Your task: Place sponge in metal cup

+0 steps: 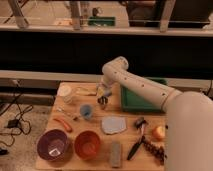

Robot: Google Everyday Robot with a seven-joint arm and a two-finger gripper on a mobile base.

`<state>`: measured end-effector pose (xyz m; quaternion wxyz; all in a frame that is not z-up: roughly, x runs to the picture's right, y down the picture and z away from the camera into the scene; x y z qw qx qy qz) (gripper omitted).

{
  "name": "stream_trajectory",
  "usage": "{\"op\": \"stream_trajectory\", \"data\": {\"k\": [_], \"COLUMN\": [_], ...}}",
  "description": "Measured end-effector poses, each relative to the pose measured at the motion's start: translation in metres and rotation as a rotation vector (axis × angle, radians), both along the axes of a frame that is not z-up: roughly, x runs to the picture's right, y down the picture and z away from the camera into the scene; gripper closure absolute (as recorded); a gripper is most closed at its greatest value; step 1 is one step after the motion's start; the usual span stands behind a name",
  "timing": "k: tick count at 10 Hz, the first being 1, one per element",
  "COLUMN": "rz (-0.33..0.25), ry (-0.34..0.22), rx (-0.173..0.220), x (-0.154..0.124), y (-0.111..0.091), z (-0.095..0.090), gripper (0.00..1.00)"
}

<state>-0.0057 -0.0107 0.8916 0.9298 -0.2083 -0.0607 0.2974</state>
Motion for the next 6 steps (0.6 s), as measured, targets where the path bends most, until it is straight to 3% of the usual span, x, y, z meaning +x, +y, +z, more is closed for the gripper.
{"op": "stream_trajectory", "data": {"k": [6], "rz": [0.011], "ry": [-0.004], "rx": [-0.002], "x": [-0.0017], "y": [0.0027], "z": [0.0031], "gripper": [0.2]}}
